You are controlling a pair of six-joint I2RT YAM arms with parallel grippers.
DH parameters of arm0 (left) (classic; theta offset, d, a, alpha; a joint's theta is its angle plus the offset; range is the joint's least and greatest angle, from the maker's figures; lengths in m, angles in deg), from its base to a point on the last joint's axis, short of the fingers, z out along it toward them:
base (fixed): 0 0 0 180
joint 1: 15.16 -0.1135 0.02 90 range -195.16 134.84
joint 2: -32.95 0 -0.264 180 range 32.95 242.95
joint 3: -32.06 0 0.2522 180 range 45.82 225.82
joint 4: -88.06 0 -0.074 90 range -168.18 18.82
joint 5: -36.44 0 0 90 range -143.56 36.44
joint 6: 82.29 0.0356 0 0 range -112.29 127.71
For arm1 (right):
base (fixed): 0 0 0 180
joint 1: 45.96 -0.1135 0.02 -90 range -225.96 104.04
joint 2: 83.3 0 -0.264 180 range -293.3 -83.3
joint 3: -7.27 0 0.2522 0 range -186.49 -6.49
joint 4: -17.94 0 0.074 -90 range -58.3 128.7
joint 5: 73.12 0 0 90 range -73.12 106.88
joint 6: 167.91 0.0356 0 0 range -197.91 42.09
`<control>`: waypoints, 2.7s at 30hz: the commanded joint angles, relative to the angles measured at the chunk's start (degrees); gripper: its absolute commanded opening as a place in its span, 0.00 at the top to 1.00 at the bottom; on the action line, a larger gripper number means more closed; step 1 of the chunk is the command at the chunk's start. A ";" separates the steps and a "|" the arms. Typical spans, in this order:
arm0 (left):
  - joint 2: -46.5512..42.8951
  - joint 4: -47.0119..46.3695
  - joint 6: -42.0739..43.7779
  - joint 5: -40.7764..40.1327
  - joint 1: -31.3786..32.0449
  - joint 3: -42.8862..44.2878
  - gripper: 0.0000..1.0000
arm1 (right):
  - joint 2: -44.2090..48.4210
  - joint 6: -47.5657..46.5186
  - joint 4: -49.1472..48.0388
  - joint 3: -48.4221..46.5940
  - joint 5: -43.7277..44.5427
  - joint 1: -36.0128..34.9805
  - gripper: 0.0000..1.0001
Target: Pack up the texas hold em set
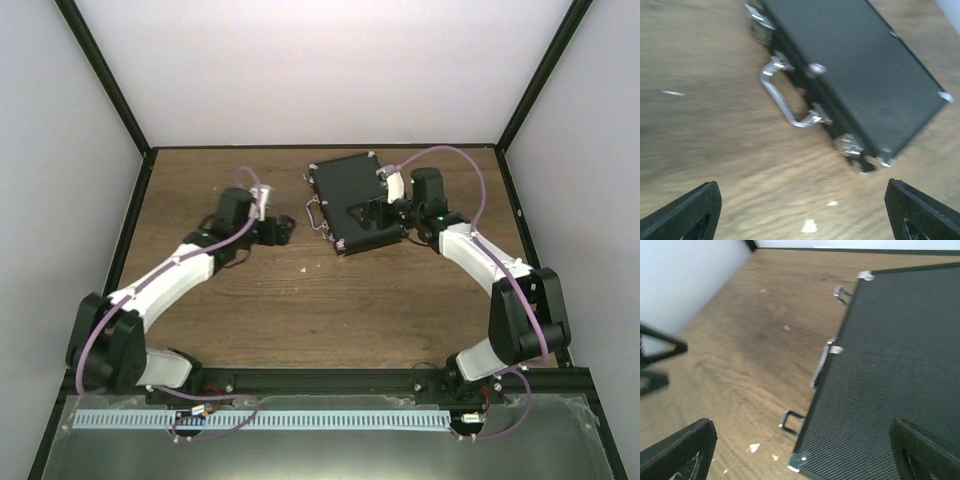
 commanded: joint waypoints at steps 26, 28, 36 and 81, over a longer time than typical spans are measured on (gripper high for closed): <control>32.47 -7.92 -12.49 -11.69 13.77 10.84 0.43 | -7.39 3.72 4.38 -2.47 23.56 -7.37 0.17; 32.81 -7.96 -12.58 -11.60 13.78 9.88 0.46 | -7.26 3.90 4.25 -2.34 23.19 -7.37 0.16; 34.84 -12.40 -13.69 -5.19 13.78 8.84 0.49 | -7.63 3.93 5.16 -2.40 24.96 -7.37 0.16; 34.60 -16.20 -14.29 -6.88 12.96 7.81 0.73 | -11.15 6.72 5.18 -1.18 25.55 -7.37 0.25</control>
